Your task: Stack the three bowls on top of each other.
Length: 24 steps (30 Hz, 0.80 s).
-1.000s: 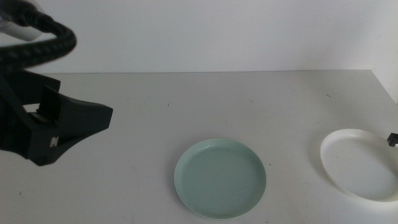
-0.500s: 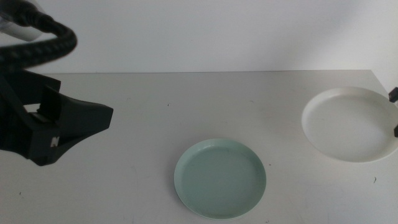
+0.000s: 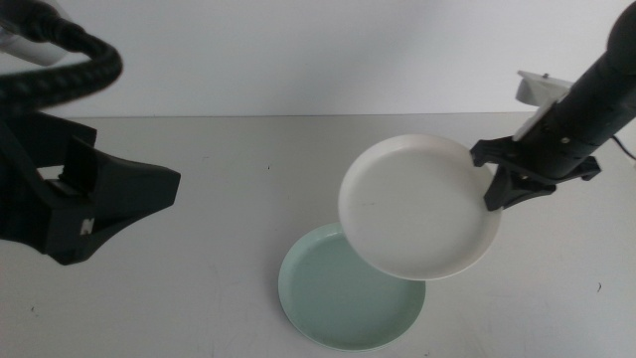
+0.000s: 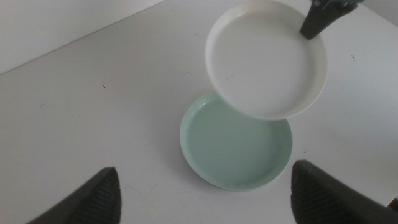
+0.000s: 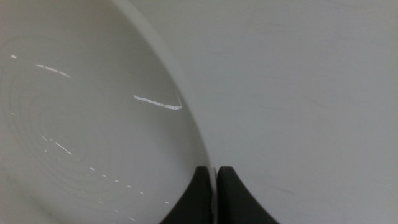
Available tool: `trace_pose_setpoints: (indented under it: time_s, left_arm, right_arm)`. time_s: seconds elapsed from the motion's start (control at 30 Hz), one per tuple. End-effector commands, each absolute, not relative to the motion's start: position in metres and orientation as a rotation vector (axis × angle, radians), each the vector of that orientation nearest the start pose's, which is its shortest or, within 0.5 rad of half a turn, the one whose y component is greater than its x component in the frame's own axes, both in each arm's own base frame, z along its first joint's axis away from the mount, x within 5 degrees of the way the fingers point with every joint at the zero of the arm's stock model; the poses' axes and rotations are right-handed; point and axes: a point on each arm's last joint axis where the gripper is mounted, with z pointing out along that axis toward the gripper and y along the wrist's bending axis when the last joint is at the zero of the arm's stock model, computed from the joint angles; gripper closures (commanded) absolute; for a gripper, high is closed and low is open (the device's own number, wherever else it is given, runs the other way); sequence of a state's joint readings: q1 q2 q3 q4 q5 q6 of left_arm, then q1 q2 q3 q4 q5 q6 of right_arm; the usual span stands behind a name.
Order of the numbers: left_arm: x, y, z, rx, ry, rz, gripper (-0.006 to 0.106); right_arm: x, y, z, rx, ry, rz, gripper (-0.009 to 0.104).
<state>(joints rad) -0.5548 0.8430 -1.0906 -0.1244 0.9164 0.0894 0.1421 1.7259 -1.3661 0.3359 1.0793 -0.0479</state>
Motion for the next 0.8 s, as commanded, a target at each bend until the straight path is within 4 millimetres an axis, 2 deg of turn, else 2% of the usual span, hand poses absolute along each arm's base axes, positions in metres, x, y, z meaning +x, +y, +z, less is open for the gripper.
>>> trace_pose_setpoints:
  time_s: [0.0,0.13,0.33,0.53,0.77]
  left_arm:
    - [0.120,-0.086,0.426,0.630,1.983,-0.448,-0.005]
    - [0.120,-0.086,0.426,0.630,1.983,-0.448,-0.005]
    - [0.120,-0.086,0.426,0.630,1.983,-0.448,-0.005]
    - [0.120,-0.086,0.426,0.630,1.983,-0.448,-0.005]
    - [0.120,-0.086,0.426,0.630,1.983,-0.448,-0.005]
  right_arm:
    - [0.341,0.098,0.285,-0.129,2.804,0.511,0.096]
    - [0.340,0.130,0.270,-0.210,2.829,0.529,0.096]
    - [0.342,0.155,0.243,-0.275,2.898,0.543,0.096]
    - [0.343,0.169,0.227,-0.308,2.918,0.553,0.096]
    - [0.345,0.172,0.220,-0.326,2.926,0.571,0.096]
